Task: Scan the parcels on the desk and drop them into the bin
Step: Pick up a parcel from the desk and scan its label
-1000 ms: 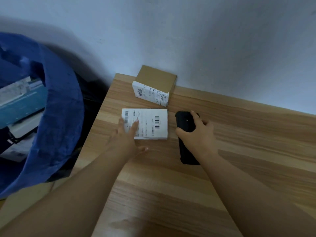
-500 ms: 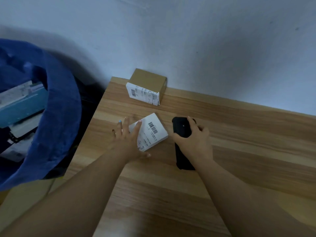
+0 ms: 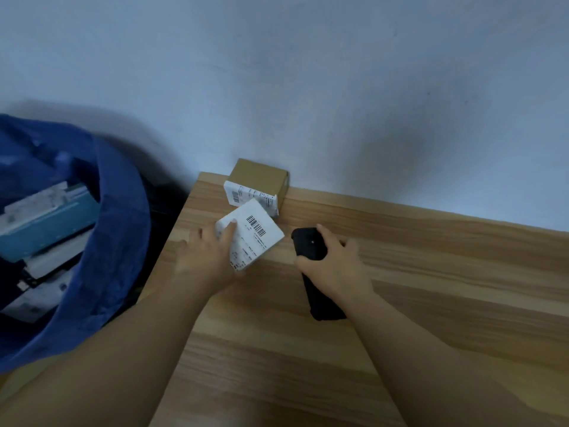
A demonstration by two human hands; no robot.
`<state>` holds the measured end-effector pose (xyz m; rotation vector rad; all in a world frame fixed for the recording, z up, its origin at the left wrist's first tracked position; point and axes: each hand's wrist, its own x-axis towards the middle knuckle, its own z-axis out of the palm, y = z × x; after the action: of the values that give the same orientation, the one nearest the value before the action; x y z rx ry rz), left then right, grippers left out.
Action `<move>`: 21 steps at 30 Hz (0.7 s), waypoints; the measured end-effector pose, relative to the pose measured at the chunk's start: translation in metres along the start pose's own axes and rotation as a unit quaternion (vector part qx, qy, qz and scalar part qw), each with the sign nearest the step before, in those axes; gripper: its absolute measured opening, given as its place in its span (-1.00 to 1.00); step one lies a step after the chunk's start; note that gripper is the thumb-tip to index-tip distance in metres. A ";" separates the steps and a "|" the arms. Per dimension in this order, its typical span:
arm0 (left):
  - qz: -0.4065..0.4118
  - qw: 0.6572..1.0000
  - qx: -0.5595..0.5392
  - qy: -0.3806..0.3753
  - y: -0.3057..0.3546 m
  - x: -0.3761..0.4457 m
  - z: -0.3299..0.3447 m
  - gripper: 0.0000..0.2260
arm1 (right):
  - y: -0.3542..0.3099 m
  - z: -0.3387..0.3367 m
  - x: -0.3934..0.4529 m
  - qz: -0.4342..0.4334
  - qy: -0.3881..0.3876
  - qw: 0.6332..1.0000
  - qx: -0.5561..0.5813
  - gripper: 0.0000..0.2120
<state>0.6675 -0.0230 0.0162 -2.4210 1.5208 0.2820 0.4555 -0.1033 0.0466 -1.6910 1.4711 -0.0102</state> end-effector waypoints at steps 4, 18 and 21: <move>-0.014 0.994 0.069 0.086 -0.018 -0.011 -0.062 -0.04 | -0.039 -0.031 -0.027 -0.079 -0.015 0.995 -0.063 -0.22; -0.033 0.959 0.173 0.224 -0.046 -0.058 -0.167 -0.03 | -0.129 -0.121 -0.123 -0.236 -0.005 0.930 -0.282 -0.41; -0.038 0.960 0.167 0.221 -0.045 -0.062 -0.163 -0.02 | -0.131 -0.126 -0.132 -0.236 -0.008 0.919 -0.317 -0.49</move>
<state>0.6849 -0.0049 0.1950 -2.3513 1.4820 -0.5265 0.4548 -0.0815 0.2702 -2.5356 1.0711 0.2423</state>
